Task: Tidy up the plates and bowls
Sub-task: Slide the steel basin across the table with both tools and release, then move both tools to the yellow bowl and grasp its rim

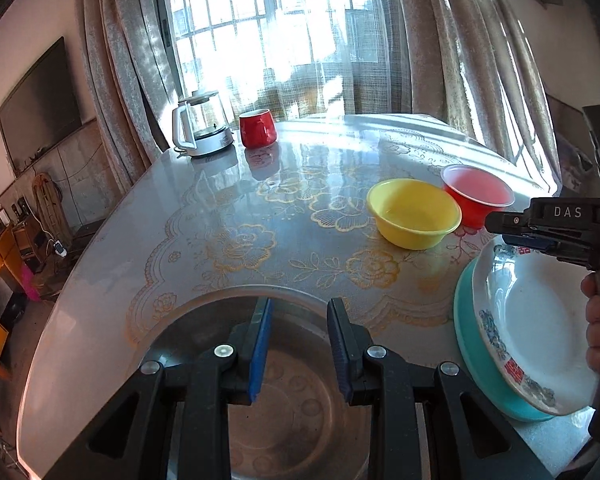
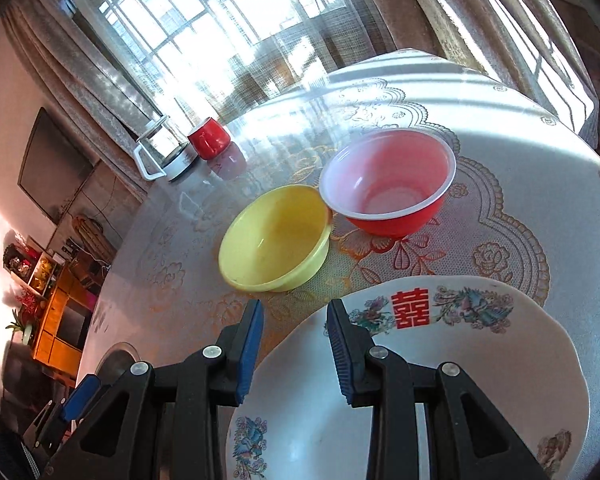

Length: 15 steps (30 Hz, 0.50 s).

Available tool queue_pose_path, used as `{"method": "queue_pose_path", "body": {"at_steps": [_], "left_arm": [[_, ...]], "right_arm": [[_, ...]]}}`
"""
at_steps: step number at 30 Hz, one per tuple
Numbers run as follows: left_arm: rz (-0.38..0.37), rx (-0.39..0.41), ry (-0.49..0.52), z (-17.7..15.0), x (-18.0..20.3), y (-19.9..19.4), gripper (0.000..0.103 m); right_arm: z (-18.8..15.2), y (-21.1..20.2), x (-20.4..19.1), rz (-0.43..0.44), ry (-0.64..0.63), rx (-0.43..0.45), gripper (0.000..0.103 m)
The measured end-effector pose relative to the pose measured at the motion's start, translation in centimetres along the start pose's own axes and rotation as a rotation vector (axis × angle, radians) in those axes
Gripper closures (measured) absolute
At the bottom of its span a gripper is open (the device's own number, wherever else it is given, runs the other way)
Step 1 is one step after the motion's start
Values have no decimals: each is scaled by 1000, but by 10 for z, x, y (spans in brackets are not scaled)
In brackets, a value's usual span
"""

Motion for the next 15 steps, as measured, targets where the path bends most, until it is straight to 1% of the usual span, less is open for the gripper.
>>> {"method": "queue_pose_path", "body": {"at_steps": [2,5,8,12,15], "left_arm": [[-17,-35,-7,8,9,12,74],[-92,-89,-78,18,19,26,74],[-126,-107,-131,31,27,36,74],[-181,-130,-206,42,32,52,74],[-195,-131,-223,50,34,61,74]], "right_arm": [[7,2,11,-6,38,6,70],[18,2,20,-9,69,22,70],[28,2,21,-8,76,27,70],[32,9,7,11,32,15,71],[32,22,1,3,18,-6,73]]}}
Point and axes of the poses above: each gripper's, at about its wrist camera, not at the fingertips, and y roughly the way its jaws point, x to its right, z to its top, the point moved 10 cm from there along y, roughly the way its jaws point, and after that the axes turned 2 degrees about y, right-handed, at the moved point
